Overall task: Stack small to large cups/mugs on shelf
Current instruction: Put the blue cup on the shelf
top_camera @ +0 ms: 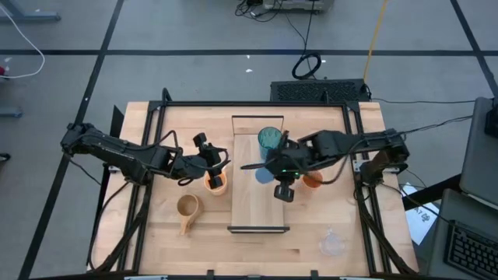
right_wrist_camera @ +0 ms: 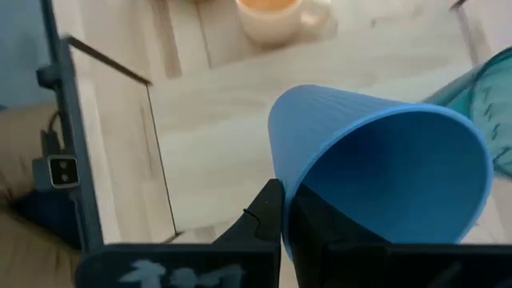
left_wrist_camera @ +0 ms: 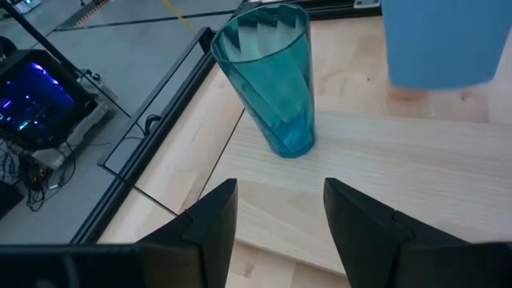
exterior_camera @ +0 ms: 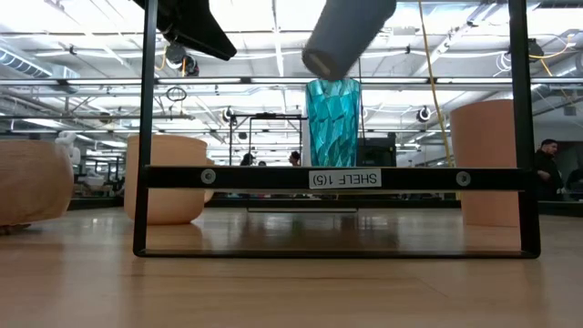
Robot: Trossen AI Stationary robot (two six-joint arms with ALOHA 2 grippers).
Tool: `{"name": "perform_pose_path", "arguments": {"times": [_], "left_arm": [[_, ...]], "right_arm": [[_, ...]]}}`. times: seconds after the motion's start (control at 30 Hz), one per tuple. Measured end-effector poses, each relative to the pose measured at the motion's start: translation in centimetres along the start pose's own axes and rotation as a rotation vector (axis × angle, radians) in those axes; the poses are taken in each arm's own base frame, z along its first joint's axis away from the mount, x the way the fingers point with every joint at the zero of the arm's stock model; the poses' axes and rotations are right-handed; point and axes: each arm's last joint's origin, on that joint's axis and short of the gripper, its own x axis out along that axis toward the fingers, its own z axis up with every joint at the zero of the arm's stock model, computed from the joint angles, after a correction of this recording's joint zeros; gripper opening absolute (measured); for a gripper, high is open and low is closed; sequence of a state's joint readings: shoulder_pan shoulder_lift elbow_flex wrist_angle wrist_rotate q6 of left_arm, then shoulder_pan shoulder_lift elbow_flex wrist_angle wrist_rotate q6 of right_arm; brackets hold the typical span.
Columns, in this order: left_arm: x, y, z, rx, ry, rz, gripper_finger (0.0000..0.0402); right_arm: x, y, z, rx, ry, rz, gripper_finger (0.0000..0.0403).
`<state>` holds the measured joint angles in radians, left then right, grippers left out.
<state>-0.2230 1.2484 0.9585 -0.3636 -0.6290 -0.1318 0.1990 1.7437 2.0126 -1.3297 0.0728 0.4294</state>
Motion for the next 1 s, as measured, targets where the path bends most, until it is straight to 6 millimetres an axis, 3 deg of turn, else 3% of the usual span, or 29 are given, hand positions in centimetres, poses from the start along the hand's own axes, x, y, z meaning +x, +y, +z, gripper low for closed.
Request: {"name": "perform_pose_path", "arguments": {"times": [0.23,0.5,0.8,1.0], "left_arm": [[0.0,0.0,0.0,0.000,0.000,0.000,0.0188],[0.0,0.0,0.0,0.006,0.001,0.000,0.0189],[0.0,0.0,0.0,0.015,0.000,-0.001,0.0188],[0.0,0.0,0.0,0.015,0.000,-0.001,0.0189]], "right_arm": [[2.2,-0.8,0.6,0.028,0.101,-0.004,0.0000],[2.4,-1.4,0.9,0.036,0.102,-0.012,0.0000],[2.4,-0.2,0.4,-0.109,0.099,0.000,0.0000],[3.6,-0.2,-0.2,-0.221,0.145,-0.013,0.0000]]}}
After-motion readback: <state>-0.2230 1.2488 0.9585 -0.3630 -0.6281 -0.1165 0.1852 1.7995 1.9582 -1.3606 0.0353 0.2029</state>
